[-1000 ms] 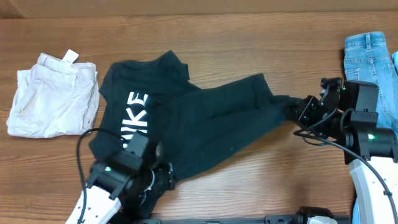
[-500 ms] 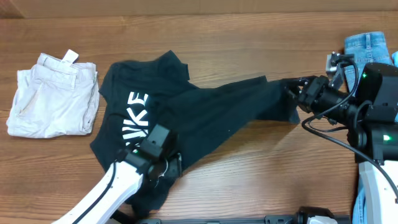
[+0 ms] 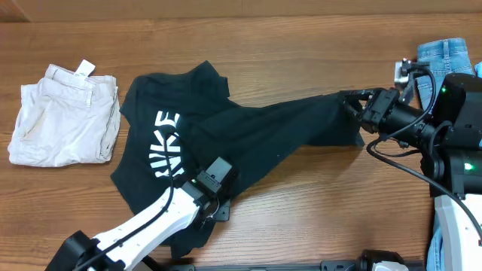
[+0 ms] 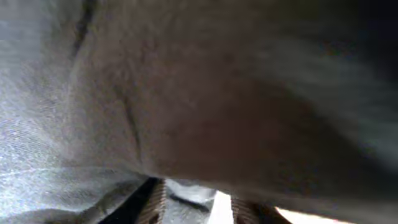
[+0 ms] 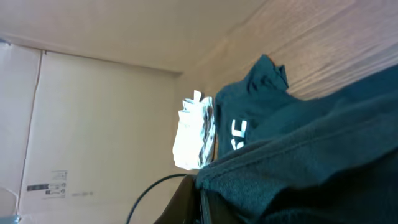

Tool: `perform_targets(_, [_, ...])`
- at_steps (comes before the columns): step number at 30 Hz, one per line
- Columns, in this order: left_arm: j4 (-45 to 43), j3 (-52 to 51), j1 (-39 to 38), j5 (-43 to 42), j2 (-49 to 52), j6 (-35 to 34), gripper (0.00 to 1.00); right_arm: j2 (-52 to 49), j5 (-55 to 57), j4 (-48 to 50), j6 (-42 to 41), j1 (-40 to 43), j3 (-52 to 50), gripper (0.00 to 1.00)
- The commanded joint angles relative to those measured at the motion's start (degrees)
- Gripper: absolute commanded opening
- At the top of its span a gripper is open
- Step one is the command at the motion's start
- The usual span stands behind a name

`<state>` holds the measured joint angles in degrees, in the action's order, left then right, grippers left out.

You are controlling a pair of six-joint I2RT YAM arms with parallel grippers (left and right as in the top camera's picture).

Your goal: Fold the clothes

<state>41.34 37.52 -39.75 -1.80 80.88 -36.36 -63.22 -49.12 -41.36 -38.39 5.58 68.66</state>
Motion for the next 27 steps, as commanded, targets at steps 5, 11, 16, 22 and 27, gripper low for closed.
perform_targets(5, [-0.5,-0.3,0.0,0.3,7.8,-4.4,0.39,0.4,-1.6,1.7,-1.1,0.1,1.9,0.04])
perform_targets(11, [2.4,1.9,0.8,0.3,7.3,-4.4,0.04,0.4,-1.6,2.3,-1.3,0.1,1.9,0.04])
perform_targets(16, [22.4,17.3,2.7,4.6,1.1,-3.3,0.04,0.4,1.5,0.2,-0.6,0.1,1.9,0.04])
perform_targets(22, [55.0,60.2,12.2,22.8,-10.6,2.6,0.04,0.4,17.2,-8.7,5.7,0.1,2.0,0.04])
perform_targets(27, [55.5,86.2,18.8,22.7,-11.8,15.6,0.04,0.4,28.8,-14.1,10.7,0.1,5.4,0.04])
